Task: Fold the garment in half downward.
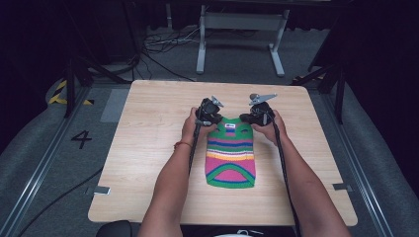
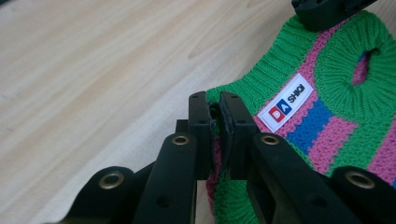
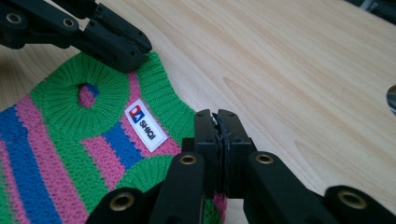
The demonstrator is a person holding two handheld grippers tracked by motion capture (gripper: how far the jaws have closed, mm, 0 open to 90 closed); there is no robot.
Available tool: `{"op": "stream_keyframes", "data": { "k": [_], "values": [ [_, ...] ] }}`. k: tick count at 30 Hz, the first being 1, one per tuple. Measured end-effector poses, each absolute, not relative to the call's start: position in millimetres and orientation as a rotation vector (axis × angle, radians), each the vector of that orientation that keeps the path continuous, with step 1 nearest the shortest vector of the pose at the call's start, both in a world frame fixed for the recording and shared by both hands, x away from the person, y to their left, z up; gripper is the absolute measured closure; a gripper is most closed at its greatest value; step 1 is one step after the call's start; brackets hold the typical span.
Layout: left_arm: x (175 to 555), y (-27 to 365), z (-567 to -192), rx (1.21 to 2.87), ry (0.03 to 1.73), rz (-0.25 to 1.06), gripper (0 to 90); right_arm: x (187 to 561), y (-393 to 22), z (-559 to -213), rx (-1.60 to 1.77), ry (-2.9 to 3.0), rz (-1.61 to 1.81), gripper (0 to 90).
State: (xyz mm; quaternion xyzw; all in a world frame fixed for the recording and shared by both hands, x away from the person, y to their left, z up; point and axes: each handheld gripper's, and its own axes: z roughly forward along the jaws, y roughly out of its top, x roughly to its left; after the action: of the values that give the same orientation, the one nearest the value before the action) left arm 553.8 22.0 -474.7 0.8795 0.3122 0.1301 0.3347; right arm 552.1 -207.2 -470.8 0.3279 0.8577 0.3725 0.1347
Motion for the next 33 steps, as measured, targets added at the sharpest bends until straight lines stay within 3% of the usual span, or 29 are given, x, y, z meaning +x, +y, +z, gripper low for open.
{"op": "stream_keyframes", "data": {
  "k": [14, 33],
  "values": [
    [555.0, 11.6, -435.9, 2.296, 0.734, 0.456, 84.2, 553.3, -212.0, -448.6, 0.900, 2.401, 1.163, 88.4],
    [522.9, 29.8, -425.1, 2.297, 0.612, 0.428, 83.9, 521.9, -212.6, -427.2, 0.739, 2.426, 1.237, 88.3]
  ]
}}
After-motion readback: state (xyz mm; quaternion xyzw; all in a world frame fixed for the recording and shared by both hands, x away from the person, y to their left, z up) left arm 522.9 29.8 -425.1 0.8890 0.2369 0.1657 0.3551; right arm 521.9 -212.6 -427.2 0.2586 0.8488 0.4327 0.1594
